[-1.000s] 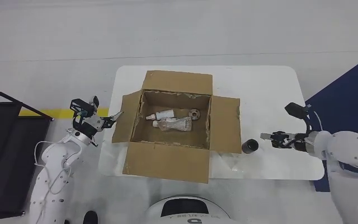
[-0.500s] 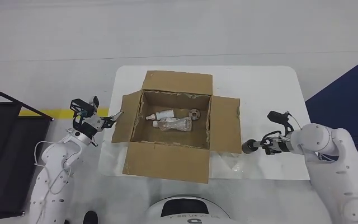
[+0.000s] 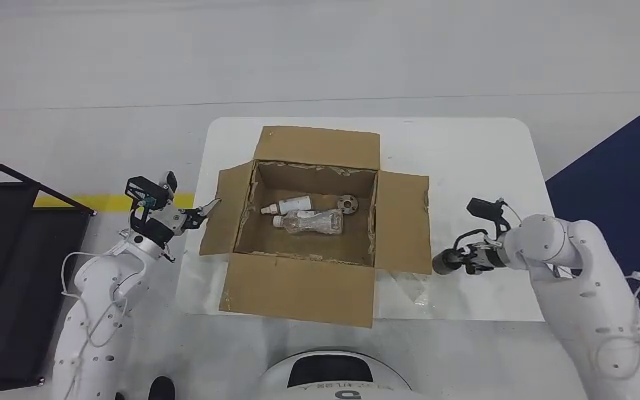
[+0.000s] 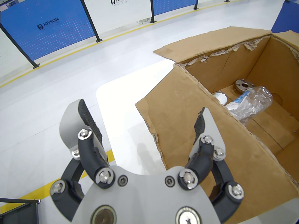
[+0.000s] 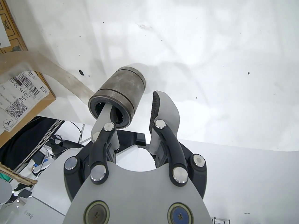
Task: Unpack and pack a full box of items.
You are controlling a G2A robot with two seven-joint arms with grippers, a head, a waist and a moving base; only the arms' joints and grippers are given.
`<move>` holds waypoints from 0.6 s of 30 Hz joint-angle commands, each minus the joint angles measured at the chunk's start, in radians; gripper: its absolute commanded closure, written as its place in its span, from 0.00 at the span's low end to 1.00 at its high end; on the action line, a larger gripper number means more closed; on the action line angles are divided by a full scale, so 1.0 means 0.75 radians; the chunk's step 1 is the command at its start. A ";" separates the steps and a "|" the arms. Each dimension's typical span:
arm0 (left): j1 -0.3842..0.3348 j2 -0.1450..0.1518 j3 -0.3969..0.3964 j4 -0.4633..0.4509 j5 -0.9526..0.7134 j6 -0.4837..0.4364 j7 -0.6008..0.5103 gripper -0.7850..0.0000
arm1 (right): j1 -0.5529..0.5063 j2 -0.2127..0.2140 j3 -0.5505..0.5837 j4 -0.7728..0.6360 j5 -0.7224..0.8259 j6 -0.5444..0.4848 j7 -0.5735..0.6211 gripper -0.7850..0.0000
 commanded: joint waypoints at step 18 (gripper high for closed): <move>0.000 0.000 0.000 0.000 0.000 0.000 0.000 0.00 | -0.044 0.003 0.301 -0.174 0.390 0.031 -0.281 1.00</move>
